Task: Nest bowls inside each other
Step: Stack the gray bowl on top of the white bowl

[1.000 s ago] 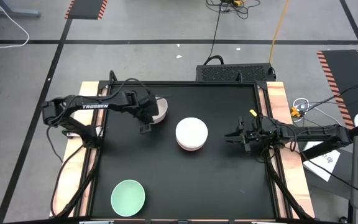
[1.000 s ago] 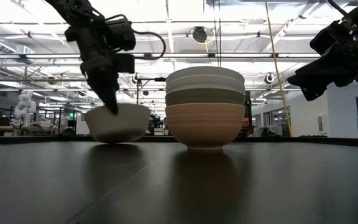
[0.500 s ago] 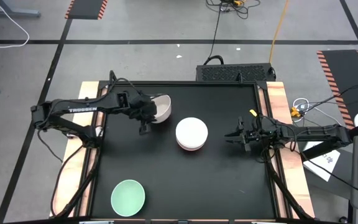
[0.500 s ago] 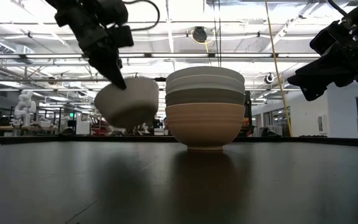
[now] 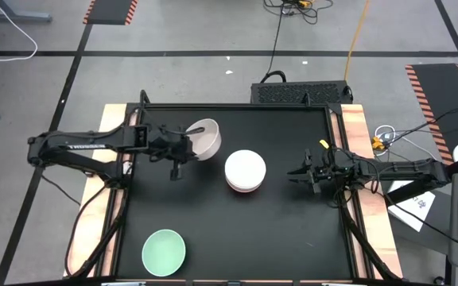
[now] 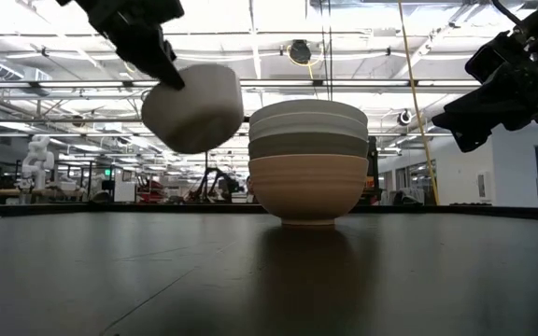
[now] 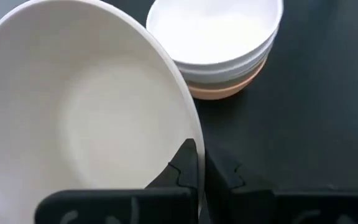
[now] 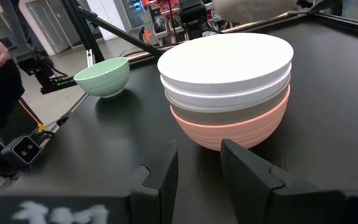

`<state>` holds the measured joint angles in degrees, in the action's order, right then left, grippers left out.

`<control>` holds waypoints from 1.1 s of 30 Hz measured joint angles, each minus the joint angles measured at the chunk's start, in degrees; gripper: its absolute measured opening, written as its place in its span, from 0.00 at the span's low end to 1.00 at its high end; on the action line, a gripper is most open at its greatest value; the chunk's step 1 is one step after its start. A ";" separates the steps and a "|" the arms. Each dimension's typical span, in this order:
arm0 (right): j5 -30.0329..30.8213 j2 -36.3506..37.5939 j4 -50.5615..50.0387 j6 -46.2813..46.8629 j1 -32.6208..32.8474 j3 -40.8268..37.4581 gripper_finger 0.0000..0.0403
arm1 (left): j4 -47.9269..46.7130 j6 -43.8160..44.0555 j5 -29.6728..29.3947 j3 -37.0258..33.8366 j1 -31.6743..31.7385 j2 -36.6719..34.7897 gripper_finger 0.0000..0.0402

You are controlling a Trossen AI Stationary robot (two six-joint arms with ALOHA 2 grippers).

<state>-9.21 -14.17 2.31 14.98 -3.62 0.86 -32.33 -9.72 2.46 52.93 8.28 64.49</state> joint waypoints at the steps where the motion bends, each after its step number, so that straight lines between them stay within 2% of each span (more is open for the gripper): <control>1: 0.00 0.00 0.00 0.05 0.00 0.00 0.28 | 0.15 0.36 -0.04 -0.08 -0.31 -0.63 0.01; 10: 0.00 0.00 0.00 0.66 0.00 0.00 0.28 | 8.72 2.66 0.48 -8.68 -1.28 -9.56 0.01; 21: 0.04 0.00 0.02 0.85 0.00 0.00 0.28 | 21.14 2.80 3.98 -20.18 -1.25 -20.25 0.01; 33: 0.17 0.00 0.59 0.85 0.00 0.00 0.28 | 25.69 3.15 6.78 -24.67 -1.40 -22.65 0.01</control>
<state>-9.04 -14.17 2.90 15.84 -3.62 0.86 -6.64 -6.57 9.24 28.26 6.88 41.85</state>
